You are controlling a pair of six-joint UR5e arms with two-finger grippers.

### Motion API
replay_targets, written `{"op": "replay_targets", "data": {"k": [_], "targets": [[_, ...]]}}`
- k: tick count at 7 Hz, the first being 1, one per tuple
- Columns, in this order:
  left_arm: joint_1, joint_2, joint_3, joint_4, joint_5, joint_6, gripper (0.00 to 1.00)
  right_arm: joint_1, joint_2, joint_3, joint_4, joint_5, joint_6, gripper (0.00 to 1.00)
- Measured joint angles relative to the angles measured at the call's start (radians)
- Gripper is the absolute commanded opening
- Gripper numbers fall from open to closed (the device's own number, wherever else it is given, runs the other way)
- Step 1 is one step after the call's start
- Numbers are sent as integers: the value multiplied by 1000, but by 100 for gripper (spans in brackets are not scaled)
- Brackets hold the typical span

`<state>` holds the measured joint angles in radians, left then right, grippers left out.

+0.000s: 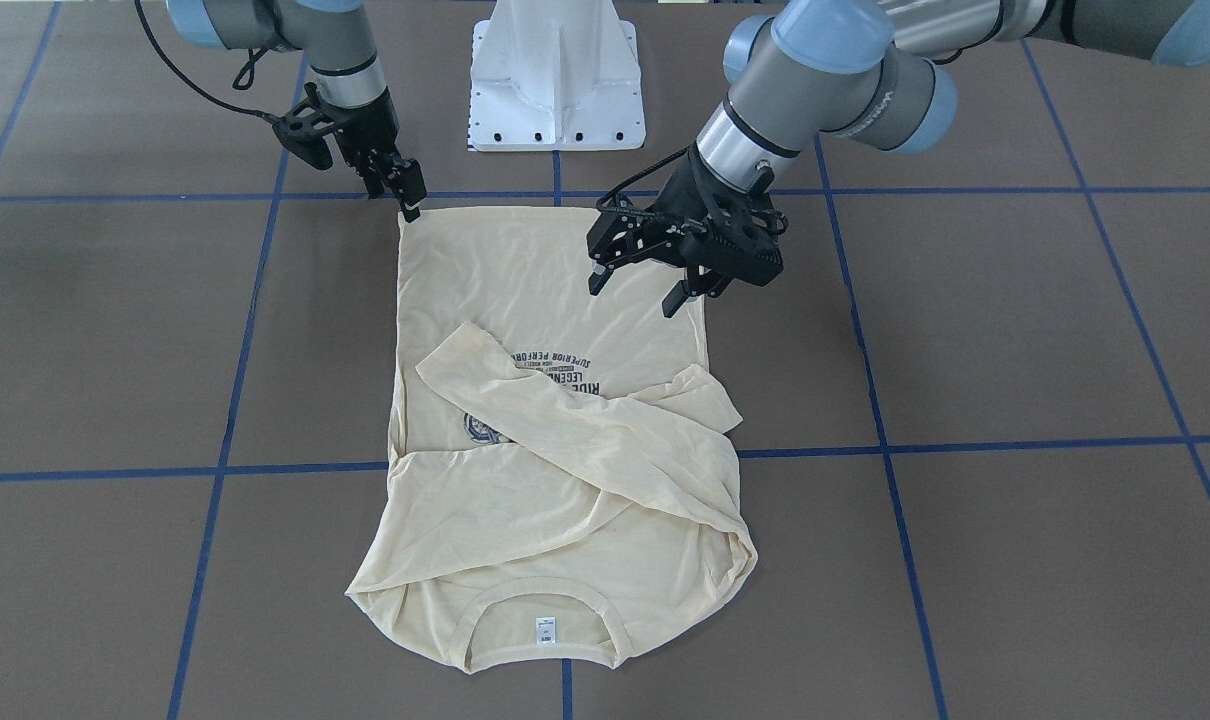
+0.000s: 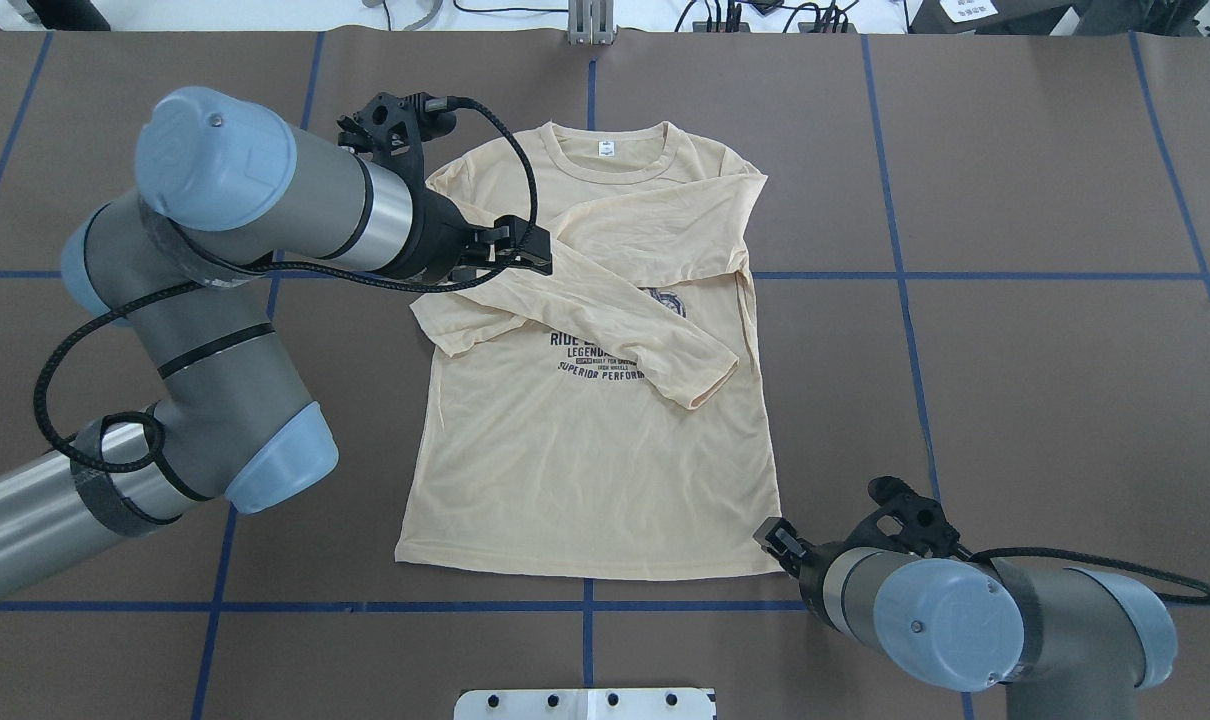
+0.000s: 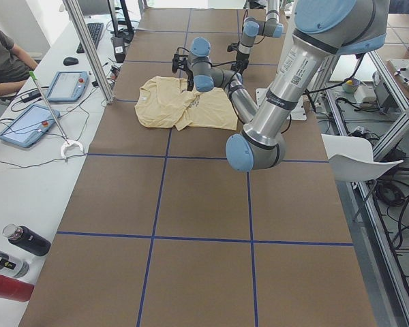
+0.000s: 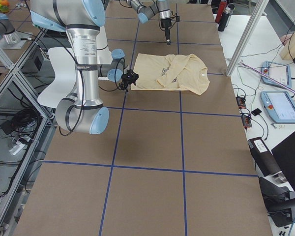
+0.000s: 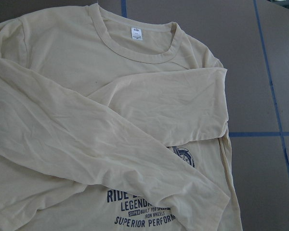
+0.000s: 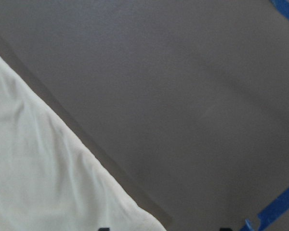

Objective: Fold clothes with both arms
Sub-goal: 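Withdraw the left gripper and lower it to the other near hem corner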

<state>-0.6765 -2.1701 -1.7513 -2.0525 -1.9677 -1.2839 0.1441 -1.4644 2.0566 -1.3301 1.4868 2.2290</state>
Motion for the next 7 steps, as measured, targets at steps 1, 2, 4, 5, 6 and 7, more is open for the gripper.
{"op": "replay_targets", "data": {"k": [1,2,4,5,6,7], "targets": [[0,1,0,0,1,0,91,-1,2,-1,0,0,0,78],[1,1,1,0,2,0,91,-3,7,-5,0,0,0,78],[3,1,2,0,5,0,91,-5,11,-12,0,1,0,76],[5,1,2,0,5,0,91,-6,11,-15,0,2,0,74],[6,1,2,0,6,0,91,-6,13,-18,1,2,0,70],[7,2,3,0,6,0,91,-6,19,-20,1,3,-1,70]]}}
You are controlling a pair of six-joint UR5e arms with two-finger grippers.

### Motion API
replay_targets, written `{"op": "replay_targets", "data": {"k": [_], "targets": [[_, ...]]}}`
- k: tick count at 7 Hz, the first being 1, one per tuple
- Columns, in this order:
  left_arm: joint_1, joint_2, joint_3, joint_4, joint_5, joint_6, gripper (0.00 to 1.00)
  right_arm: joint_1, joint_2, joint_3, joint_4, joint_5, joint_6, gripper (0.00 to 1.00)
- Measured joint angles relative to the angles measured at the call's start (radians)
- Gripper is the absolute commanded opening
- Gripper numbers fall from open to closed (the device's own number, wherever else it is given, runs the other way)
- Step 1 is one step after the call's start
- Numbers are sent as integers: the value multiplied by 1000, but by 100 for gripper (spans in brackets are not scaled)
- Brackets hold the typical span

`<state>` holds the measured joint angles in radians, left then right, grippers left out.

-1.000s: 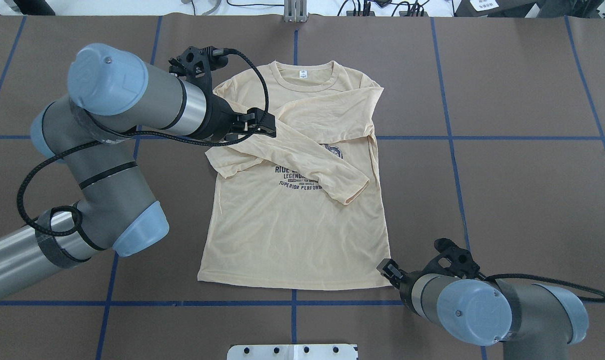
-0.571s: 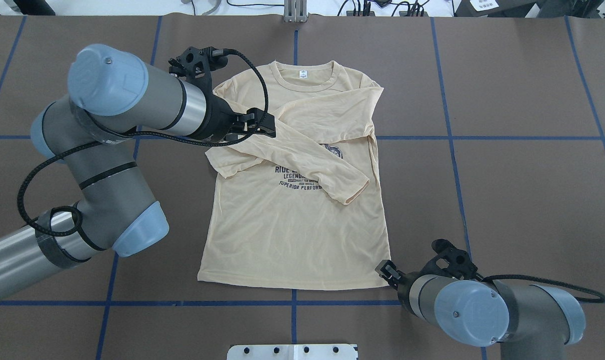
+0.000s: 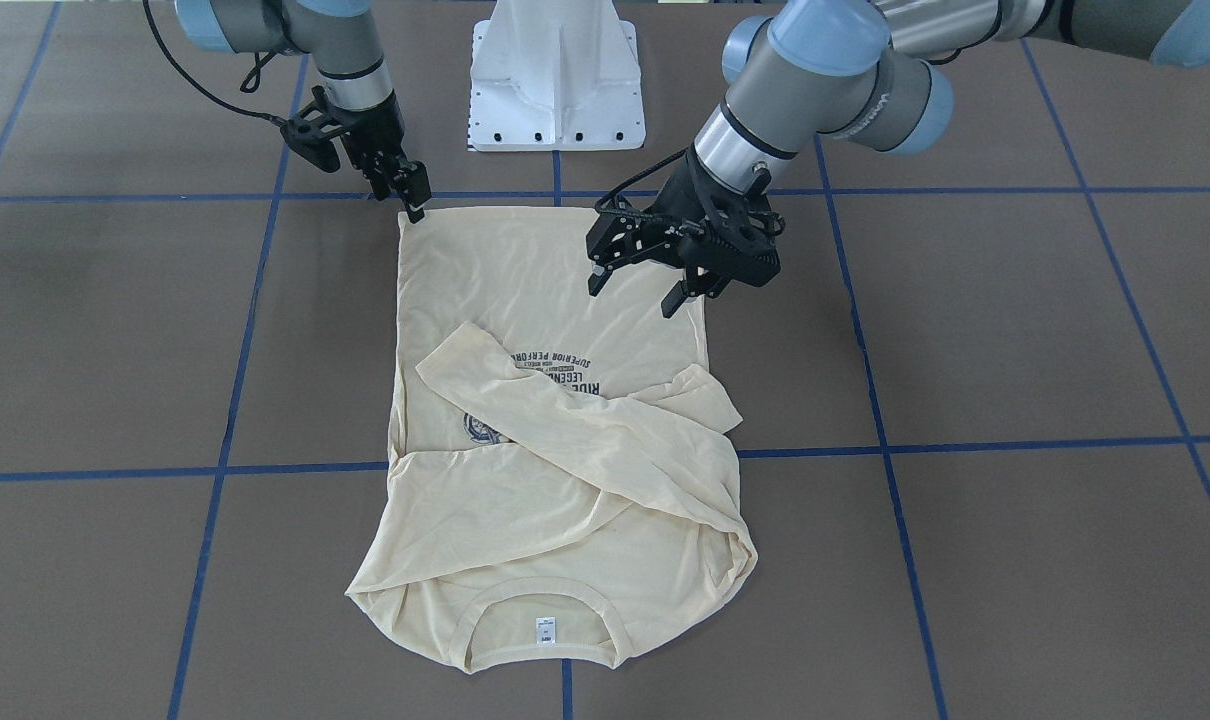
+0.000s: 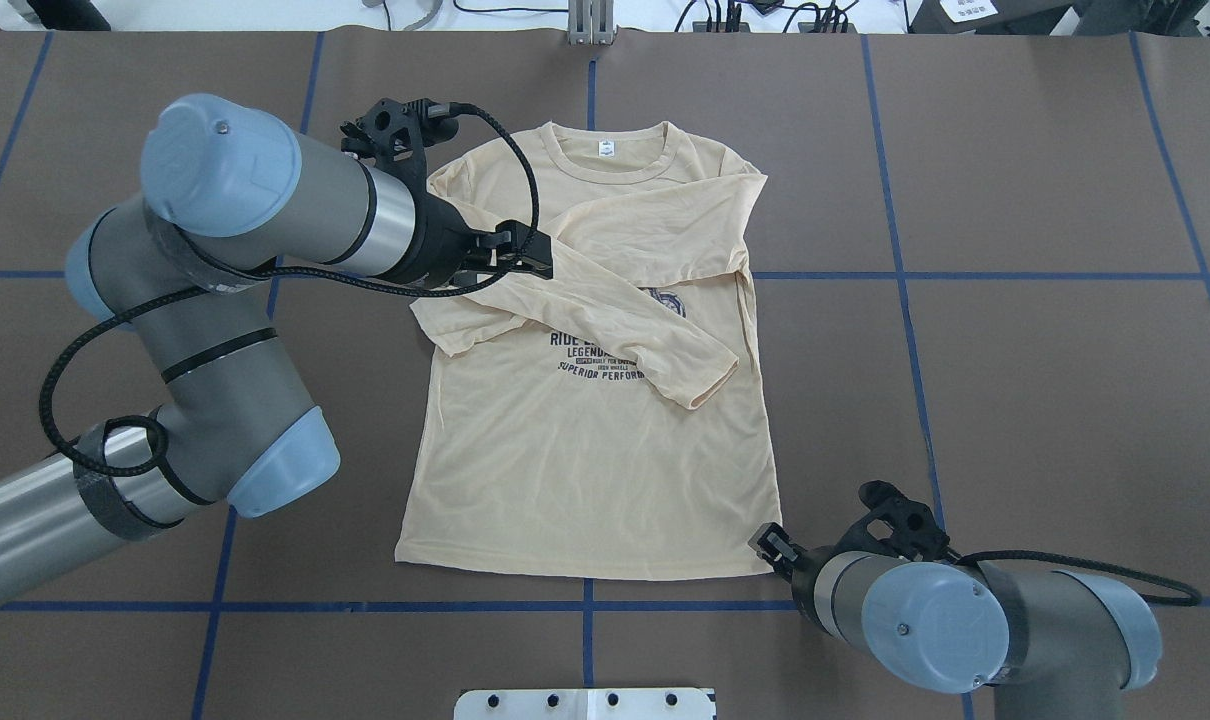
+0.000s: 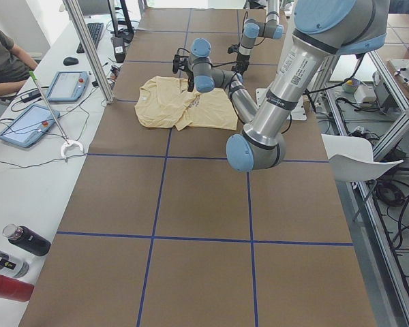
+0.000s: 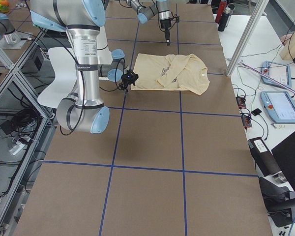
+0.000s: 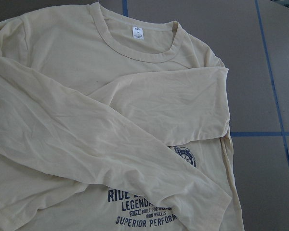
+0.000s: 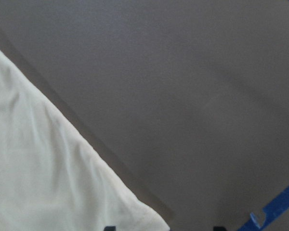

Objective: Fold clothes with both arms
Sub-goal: 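Withdraw the left gripper and lower it to the other near hem corner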

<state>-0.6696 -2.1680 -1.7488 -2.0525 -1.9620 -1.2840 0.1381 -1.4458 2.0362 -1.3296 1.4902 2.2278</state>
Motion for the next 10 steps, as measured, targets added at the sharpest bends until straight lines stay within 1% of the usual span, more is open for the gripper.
{"op": "replay_targets", "data": {"k": [1,2,3,4,8,9,10], "targets": [[0,4,0,0,0,0,91,0,6,-5,0,1,0,70],[1,8,-1,-1,0,0,91,0,10,-13,0,2,0,65],[1,10,-1,-1,0,0,91,1,11,-15,0,3,0,29],[1,11,-1,-1,0,0,91,3,12,-14,0,4,0,0],[0,12,-6,0,1,-2,91,19,10,5,-1,12,-3,0],[1,17,-8,0,2,-31,91,35,8,24,-1,28,-3,0],[5,42,-26,0,4,-101,91,54,3,41,-2,52,-3,0]]}}
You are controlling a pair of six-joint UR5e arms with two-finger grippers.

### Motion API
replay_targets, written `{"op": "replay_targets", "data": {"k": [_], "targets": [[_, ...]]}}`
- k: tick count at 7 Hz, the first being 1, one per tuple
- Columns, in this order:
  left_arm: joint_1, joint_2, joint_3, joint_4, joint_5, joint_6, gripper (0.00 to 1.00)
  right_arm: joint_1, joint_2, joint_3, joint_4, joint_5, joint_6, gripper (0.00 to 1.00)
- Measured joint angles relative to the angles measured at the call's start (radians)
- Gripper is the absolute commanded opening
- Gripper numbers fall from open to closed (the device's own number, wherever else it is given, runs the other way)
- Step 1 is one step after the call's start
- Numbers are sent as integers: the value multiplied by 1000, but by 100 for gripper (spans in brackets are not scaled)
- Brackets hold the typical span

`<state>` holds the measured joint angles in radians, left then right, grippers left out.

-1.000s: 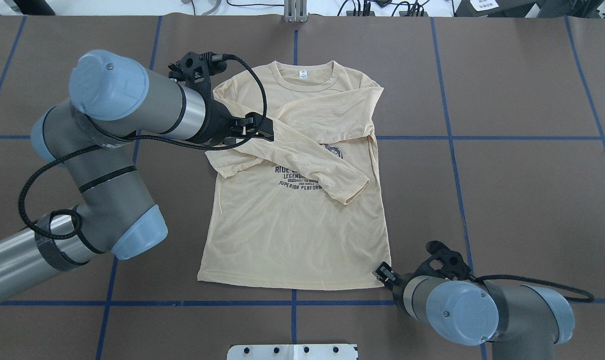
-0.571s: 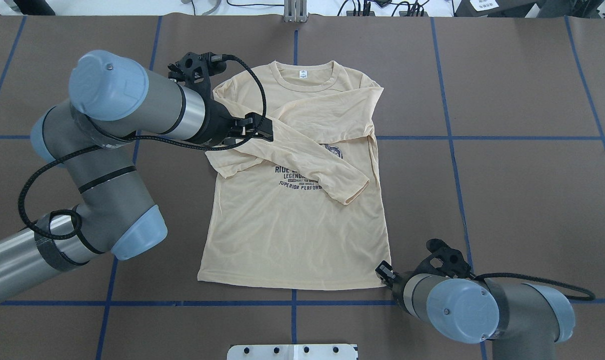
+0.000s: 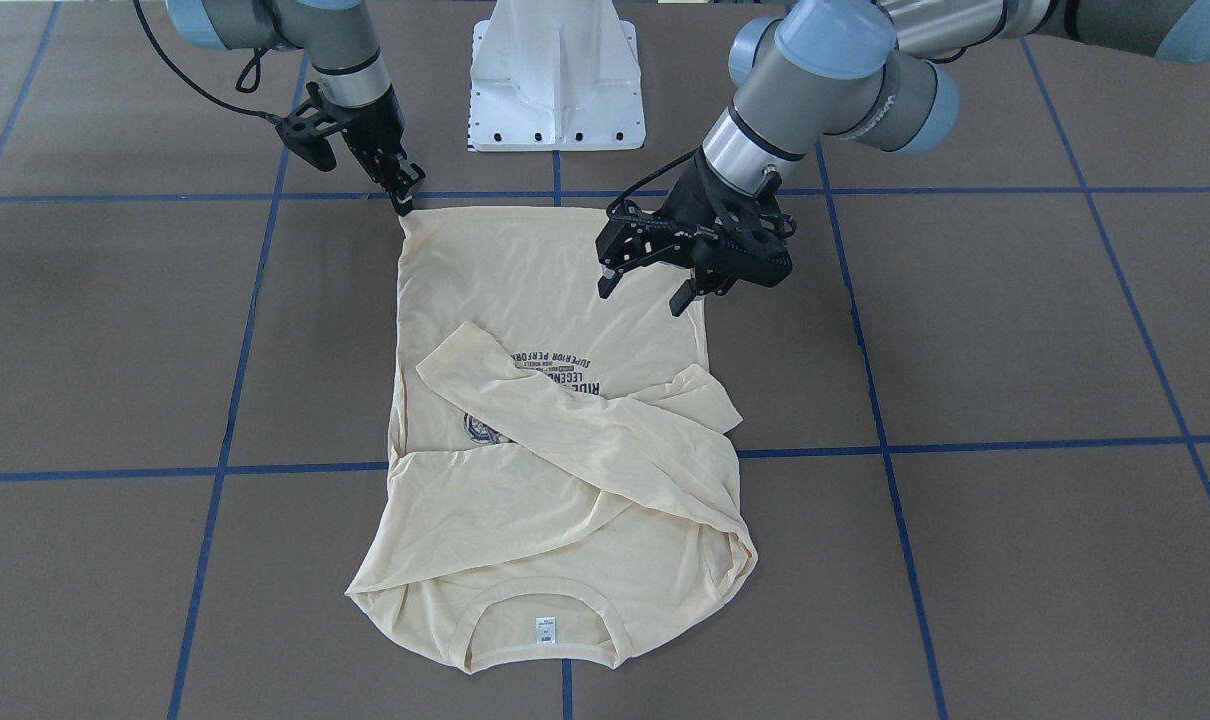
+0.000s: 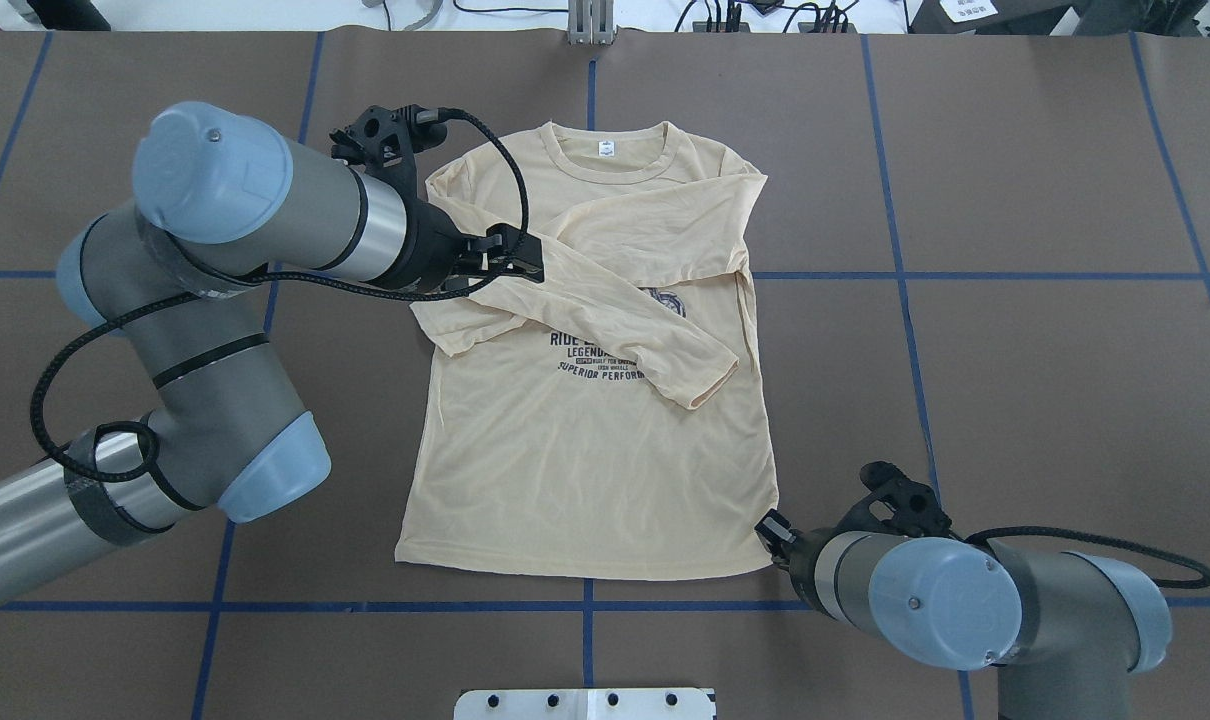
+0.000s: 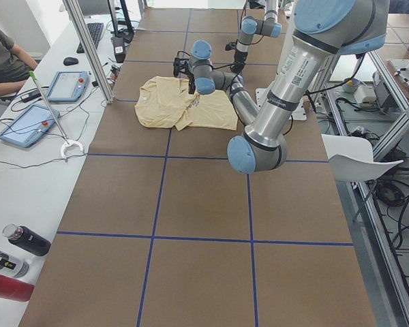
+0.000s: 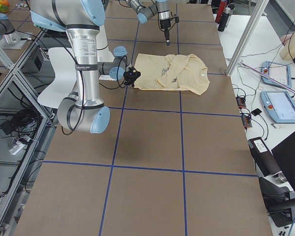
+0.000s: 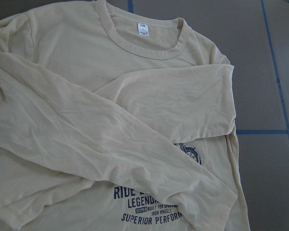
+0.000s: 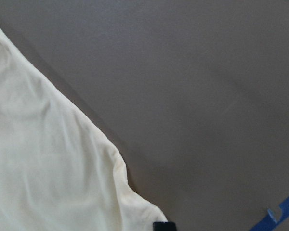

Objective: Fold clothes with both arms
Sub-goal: 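Withdraw the left gripper and lower it to the other near hem corner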

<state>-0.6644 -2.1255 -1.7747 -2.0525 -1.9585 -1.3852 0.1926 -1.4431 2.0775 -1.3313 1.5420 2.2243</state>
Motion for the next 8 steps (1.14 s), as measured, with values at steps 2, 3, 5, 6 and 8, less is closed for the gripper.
{"op": "replay_targets", "data": {"k": [2,3,5,6,8], "targets": [[71,130,-113,6,65,-198,91,21,-13,29,0,29,1,0],[129,211,-168,16,111,-271,86,22,-17,39,0,37,1,0],[282,313,-207,25,245,-389,78,22,-25,47,0,45,1,0],[332,346,-210,26,277,-432,74,22,-28,48,0,45,1,0],[398,375,-200,29,296,-495,70,22,-29,49,0,46,1,0]]}}
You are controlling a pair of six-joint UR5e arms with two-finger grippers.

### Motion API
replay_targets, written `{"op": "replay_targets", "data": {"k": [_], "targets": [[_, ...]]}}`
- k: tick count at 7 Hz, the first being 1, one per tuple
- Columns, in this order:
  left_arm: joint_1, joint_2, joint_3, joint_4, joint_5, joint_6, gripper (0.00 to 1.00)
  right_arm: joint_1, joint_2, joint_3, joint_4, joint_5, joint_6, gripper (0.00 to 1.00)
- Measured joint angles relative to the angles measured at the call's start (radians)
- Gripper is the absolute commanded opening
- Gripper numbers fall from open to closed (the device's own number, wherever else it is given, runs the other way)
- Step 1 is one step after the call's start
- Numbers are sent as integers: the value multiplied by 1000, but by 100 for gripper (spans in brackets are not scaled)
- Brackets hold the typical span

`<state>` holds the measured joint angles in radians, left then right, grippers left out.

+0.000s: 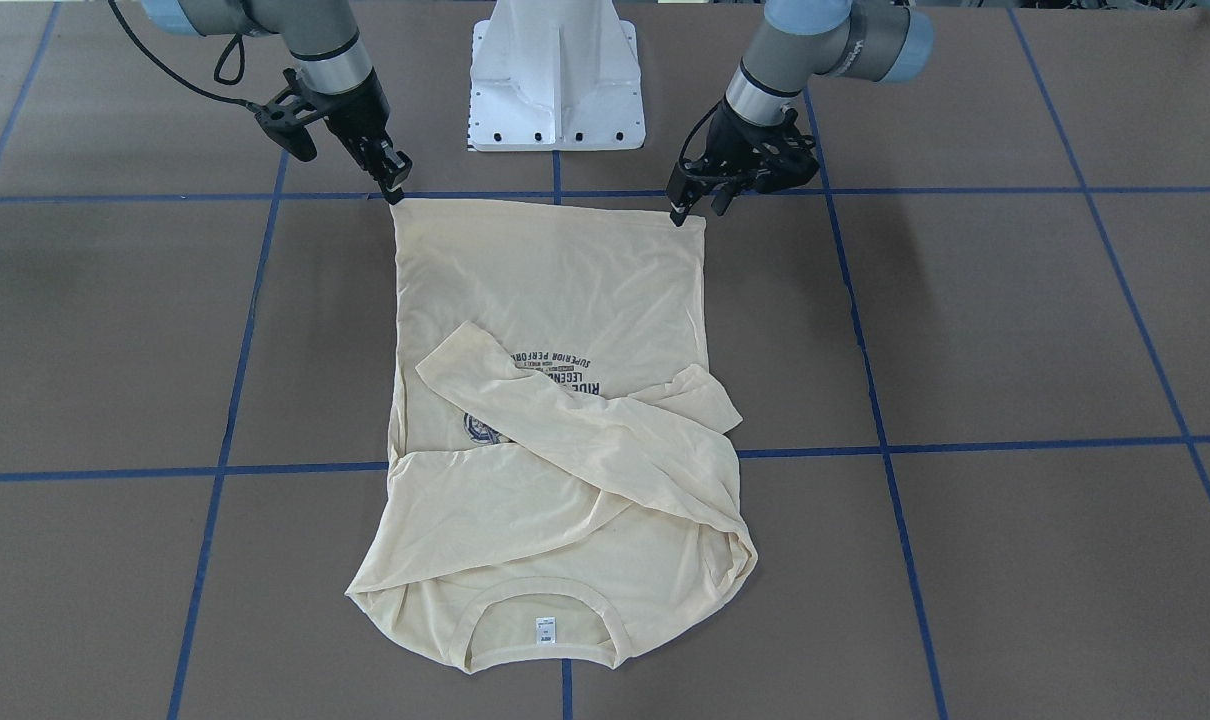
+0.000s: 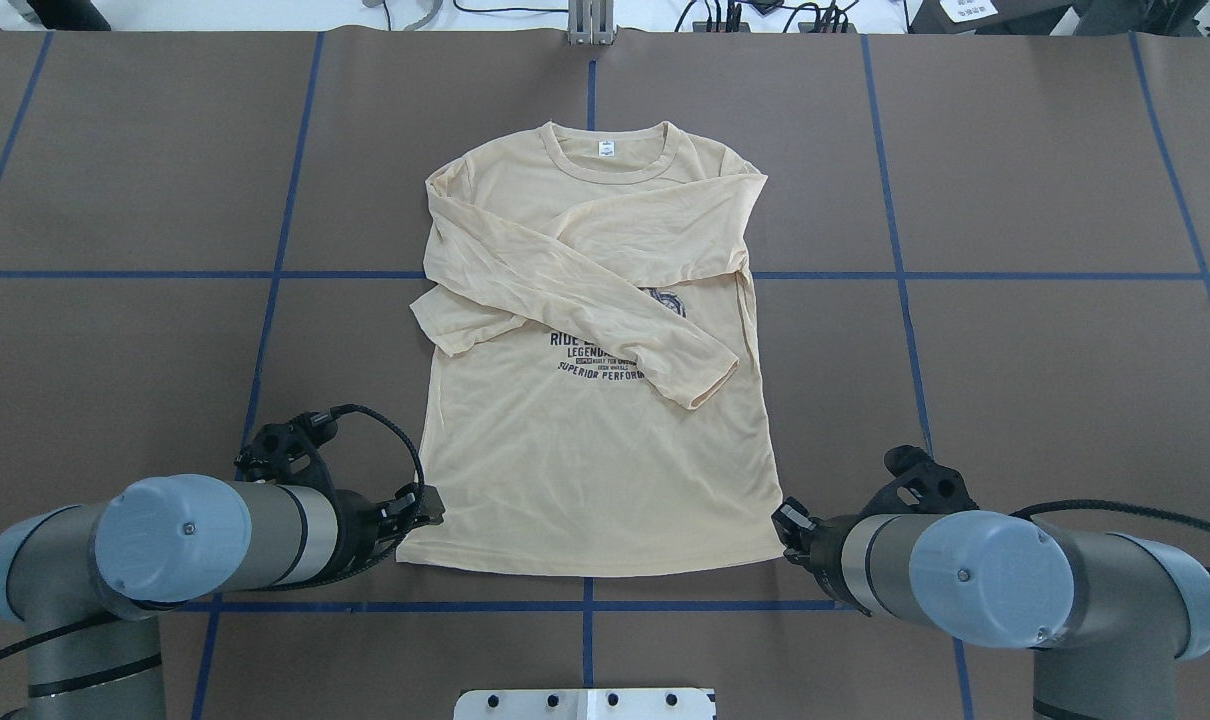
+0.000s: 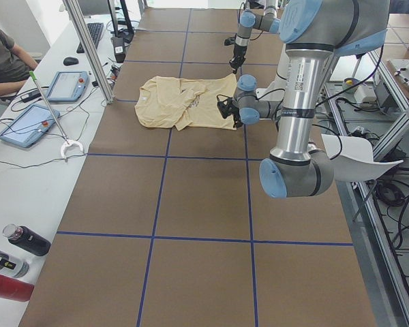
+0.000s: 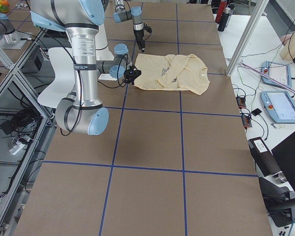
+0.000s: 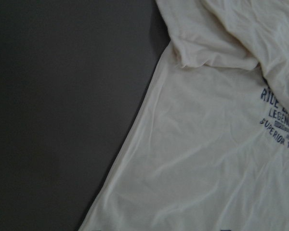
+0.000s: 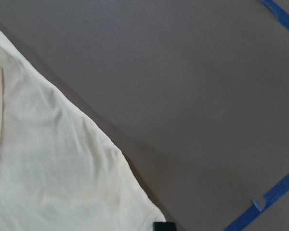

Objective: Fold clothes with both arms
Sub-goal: 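Withdraw the left gripper and lower it to the other near hem corner, then grasp the near hem corners with both grippers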

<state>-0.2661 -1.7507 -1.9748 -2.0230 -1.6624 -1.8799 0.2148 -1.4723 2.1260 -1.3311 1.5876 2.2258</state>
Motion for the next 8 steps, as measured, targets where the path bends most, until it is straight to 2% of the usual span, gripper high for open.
{"op": "replay_targets", "data": {"k": [1,7,8], "targets": [[17,2,12,1,2,-12,65,0,0,0,1,0,0,0],[28,-3,31,1,1,-19,55,1,-2,2,1,0,0,0],[28,-2,33,1,1,-19,51,1,-2,2,1,0,0,0]]}}
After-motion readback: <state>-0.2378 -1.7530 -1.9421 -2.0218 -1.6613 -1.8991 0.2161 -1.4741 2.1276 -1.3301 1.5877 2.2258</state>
